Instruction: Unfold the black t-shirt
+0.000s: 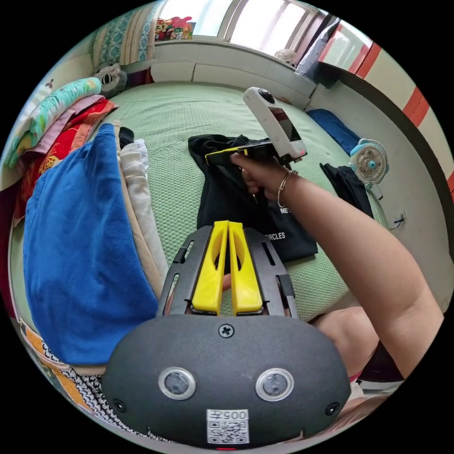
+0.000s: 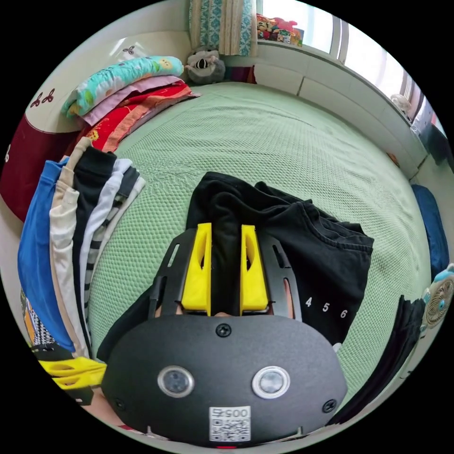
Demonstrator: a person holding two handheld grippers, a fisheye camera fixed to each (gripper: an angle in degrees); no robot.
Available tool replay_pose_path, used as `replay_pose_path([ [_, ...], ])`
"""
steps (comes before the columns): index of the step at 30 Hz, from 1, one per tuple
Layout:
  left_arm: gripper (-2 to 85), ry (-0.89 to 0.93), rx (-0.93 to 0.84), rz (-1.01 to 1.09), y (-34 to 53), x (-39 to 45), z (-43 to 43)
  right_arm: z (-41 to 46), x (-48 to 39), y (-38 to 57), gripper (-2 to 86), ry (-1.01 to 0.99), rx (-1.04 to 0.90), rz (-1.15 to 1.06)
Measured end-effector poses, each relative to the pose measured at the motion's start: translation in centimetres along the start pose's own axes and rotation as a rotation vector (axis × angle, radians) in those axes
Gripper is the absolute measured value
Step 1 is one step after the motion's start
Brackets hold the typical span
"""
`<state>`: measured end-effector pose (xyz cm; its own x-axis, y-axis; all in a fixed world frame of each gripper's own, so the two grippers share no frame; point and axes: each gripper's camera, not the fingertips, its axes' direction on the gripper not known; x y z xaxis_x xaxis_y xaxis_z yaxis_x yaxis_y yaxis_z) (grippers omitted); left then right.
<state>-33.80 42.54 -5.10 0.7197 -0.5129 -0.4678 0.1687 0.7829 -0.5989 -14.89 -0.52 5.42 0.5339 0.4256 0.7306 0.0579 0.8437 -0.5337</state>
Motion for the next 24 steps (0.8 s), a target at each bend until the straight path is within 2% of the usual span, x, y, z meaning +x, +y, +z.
replay_pose_path([
  [5,-0.3,-0.208,-0.047,-0.038,-0.6,-2.1,0.0,-2.2,0.3,0.0,10.9,-0.079,-0.081,0.061],
  [9,-0.4,-0.124,-0.042,-0.129,-0.7,-4.2,-0.3,-9.0,-1.8,3.7,13.4,-0.108,0.009,-0.022],
  [12,-0.5,-0.054,-0.017,-0.156,-0.4,-5.1,-0.8,-11.5,-4.9,7.9,14.5,-0.147,-0.007,-0.082],
  [15,-0.5,-0.078,-0.004,-0.186,0.2,-5.8,-1.0,-11.6,-8.3,11.5,15.4,-0.124,-0.009,-0.140],
  [19,-0.6,-0.138,-0.013,-0.195,1.5,-6.5,-1.3,-9.8,-9.8,13.7,15.1,-0.164,-0.047,-0.103],
  [24,-0.6,-0.091,0.021,-0.170,2.5,-7.2,-1.4,-9.6,-11.5,13.2,12.2,-0.111,-0.053,-0.160],
])
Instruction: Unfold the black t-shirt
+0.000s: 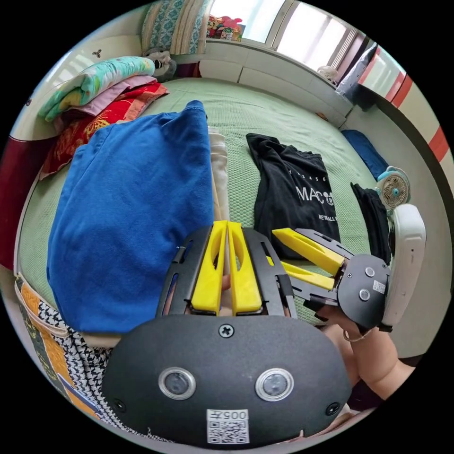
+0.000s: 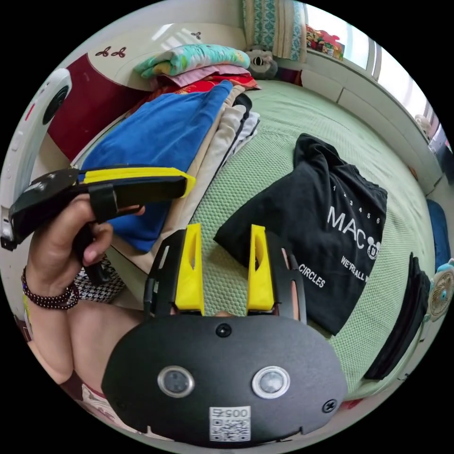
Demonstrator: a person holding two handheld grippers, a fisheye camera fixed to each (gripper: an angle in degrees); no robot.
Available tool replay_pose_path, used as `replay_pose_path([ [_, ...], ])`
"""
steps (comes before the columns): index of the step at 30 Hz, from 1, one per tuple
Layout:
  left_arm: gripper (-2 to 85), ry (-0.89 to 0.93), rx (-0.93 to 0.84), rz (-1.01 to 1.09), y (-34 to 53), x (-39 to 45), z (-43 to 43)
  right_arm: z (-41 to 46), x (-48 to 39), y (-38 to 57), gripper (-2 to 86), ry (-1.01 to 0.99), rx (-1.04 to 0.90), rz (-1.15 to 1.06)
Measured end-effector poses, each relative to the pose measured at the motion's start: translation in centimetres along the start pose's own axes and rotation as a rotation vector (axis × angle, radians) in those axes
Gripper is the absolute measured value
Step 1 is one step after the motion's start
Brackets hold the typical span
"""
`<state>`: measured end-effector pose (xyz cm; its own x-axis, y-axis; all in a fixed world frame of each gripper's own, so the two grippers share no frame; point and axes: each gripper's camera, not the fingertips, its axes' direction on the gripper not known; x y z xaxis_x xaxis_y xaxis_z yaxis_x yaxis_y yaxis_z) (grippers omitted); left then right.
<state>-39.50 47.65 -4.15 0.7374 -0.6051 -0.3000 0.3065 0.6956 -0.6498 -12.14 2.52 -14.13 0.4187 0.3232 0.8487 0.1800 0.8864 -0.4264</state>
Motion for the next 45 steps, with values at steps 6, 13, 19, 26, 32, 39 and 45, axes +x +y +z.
replay_pose_path([
  [6,-0.6,0.111,0.005,-0.053,-0.7,-0.5,1.2,-1.9,4.4,0.6,1.0,-0.030,-0.007,0.055],
  [13,-0.7,0.133,-0.097,0.036,-1.9,2.2,3.7,-6.5,10.4,2.6,-0.8,-0.179,0.127,0.213],
  [19,-0.7,0.068,-0.111,0.144,-1.7,5.8,5.4,-8.3,11.7,3.6,-0.8,-0.232,0.151,0.199],
  [26,-0.6,0.137,-0.153,0.180,-0.7,8.3,7.6,-9.1,11.5,4.0,2.3,-0.223,0.160,0.186],
  [32,-0.6,0.118,-0.082,0.222,0.0,9.7,7.3,-9.1,12.3,3.5,11.3,-0.264,0.173,0.221],
  [39,-0.6,0.162,-0.085,0.248,0.7,11.4,8.2,-7.2,10.2,1.0,14.2,-0.186,0.083,0.143],
  [45,-0.6,0.148,-0.081,0.278,1.1,12.5,8.6,-4.8,10.8,-0.4,14.9,-0.206,-0.024,0.165],
])
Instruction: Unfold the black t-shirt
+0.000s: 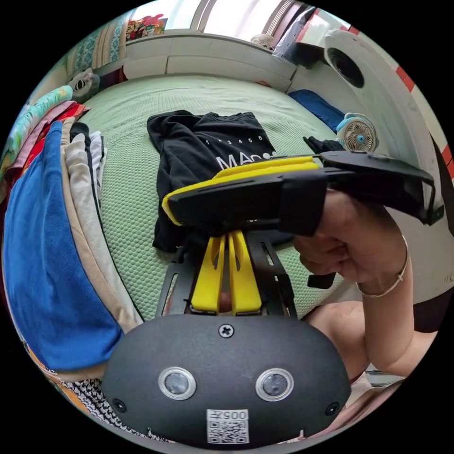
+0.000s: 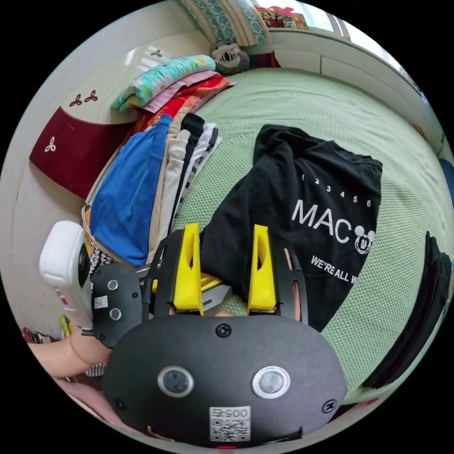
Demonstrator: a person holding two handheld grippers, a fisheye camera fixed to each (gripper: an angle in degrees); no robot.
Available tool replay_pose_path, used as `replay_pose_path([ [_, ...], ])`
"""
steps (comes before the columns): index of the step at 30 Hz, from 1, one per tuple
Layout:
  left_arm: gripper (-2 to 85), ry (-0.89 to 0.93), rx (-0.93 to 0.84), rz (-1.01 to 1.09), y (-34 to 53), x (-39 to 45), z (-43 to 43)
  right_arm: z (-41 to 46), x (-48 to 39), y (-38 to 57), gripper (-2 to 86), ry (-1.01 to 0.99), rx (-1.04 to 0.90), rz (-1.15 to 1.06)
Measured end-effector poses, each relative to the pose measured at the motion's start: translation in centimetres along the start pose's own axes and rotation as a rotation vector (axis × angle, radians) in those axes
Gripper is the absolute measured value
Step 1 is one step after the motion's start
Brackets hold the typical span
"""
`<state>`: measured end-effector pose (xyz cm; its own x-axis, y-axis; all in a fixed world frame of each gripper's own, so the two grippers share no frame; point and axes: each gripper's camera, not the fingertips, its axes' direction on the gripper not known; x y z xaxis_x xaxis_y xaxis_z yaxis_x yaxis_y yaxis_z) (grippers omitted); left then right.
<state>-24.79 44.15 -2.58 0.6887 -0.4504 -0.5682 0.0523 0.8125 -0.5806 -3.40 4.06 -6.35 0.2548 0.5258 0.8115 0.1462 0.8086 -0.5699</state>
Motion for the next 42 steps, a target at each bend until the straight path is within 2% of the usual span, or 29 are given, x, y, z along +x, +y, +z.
replay_pose_path([
  [4,-0.7,0.016,0.008,0.001,0.1,0.4,0.3,0.0,-2.1,-0.3,15.0,0.002,0.004,-0.072],
  [10,-0.7,0.019,0.001,0.022,0.3,1.2,0.8,1.9,-3.5,-0.5,13.9,0.165,-0.057,-0.092],
  [16,-0.5,0.066,-0.038,0.069,0.2,1.7,1.2,2.0,-2.9,-0.1,6.4,0.216,-0.037,-0.128],
  [18,-0.2,0.032,-0.036,0.063,0.1,1.7,0.9,1.2,-2.3,0.2,2.4,0.215,-0.007,-0.096],
  [21,0.8,-0.013,-0.025,0.001,-0.2,0.7,0.1,-0.3,-1.2,0.6,0.8,0.176,0.035,-0.045],
  [26,5.9,-0.069,0.048,-0.224,-0.2,-2.8,-0.5,-2.7,0.7,1.8,0.5,0.171,0.100,0.019],
  [31,10.7,0.024,0.045,-0.232,-0.7,-3.1,1.5,-5.4,2.7,3.3,0.3,0.198,0.175,0.084],
  [34,13.4,-0.033,0.043,-0.192,-1.3,-1.5,2.6,-6.9,4.3,4.5,0.3,0.187,0.211,0.136],
  [38,12.1,-0.159,0.033,-0.214,-2.2,0.3,3.5,-9.5,7.1,6.6,0.0,0.216,0.273,0.243],
  [42,7.6,-0.146,0.000,-0.226,-2.8,1.0,3.8,-12.3,10.9,9.2,-1.2,0.282,0.343,0.390],
])
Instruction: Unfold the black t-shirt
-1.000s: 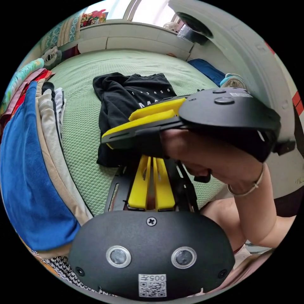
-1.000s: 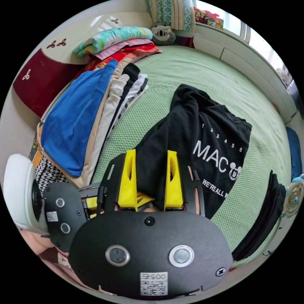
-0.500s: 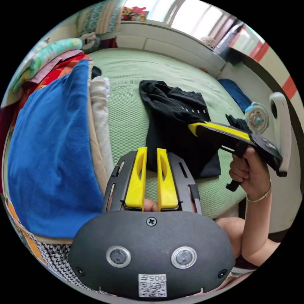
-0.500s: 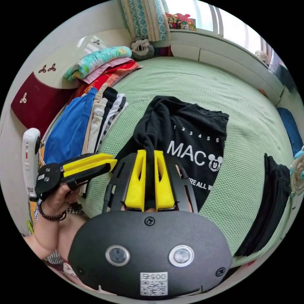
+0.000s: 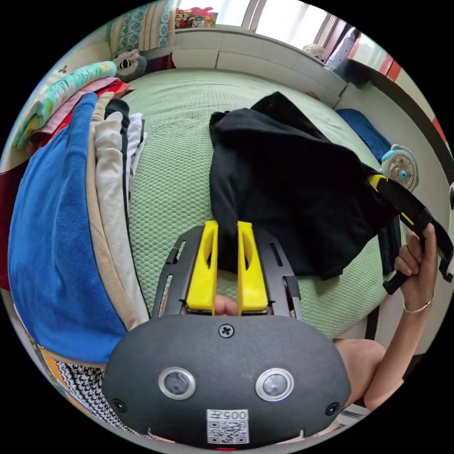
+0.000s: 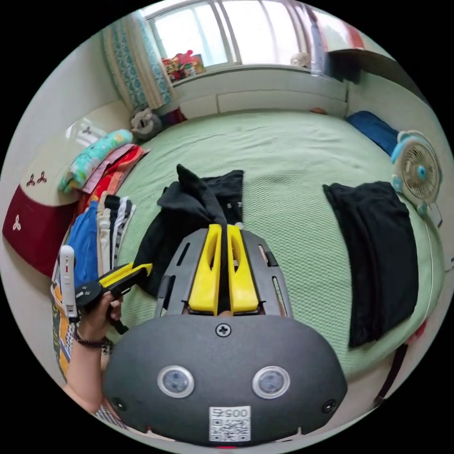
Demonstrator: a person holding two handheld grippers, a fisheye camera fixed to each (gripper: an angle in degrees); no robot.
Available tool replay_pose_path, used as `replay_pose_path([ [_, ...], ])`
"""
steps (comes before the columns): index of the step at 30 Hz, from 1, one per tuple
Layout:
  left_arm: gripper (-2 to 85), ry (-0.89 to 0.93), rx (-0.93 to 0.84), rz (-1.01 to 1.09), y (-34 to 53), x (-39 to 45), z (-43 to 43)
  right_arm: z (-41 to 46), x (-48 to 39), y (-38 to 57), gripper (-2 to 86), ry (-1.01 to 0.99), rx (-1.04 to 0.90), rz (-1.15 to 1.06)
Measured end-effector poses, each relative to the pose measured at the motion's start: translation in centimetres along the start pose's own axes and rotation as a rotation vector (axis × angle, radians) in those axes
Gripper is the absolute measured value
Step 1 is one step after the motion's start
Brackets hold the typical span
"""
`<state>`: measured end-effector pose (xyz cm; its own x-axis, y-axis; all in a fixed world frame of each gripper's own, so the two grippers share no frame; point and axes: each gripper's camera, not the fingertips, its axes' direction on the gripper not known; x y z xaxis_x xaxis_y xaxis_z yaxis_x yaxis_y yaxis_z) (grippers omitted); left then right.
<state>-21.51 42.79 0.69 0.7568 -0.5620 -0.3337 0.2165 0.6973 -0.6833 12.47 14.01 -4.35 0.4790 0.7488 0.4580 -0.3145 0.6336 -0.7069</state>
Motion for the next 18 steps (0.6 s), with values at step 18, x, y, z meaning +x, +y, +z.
replay_pose_path([
  [18,4.7,-0.062,0.002,-0.002,-0.5,4.3,-1.1,-4.3,16.8,3.2,-0.8,0.370,0.027,0.463],
])
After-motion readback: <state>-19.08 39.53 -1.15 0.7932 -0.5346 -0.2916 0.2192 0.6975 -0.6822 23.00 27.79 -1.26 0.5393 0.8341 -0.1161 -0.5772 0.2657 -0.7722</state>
